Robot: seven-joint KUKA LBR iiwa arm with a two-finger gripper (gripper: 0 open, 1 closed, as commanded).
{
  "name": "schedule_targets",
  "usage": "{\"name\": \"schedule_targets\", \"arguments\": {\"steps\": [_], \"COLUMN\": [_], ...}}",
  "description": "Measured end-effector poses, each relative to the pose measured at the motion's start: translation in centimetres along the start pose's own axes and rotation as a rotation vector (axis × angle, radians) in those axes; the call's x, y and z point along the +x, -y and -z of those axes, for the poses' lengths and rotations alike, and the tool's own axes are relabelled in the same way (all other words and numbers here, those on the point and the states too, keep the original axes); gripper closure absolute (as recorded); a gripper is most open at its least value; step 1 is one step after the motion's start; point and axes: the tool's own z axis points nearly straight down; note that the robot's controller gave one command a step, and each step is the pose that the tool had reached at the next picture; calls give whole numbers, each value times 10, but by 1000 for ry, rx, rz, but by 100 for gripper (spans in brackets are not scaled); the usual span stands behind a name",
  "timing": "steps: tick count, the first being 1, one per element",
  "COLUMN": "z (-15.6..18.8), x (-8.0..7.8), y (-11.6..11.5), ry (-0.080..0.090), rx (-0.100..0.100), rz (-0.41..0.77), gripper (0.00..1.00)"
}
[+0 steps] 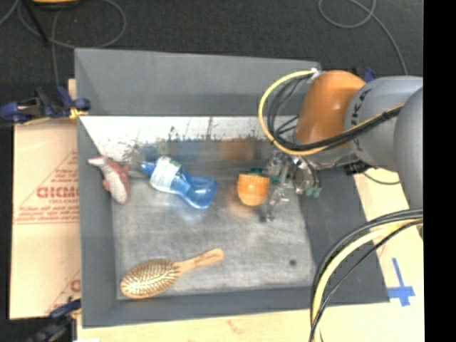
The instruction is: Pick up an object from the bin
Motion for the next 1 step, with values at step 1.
{"name": "schedule_targets", "arguments": {"steps": [1], "z": [6], "x": [-5], "y": [-4], "ry": [-2], "rx": [1], "rz": [27], "gripper": [0]}}
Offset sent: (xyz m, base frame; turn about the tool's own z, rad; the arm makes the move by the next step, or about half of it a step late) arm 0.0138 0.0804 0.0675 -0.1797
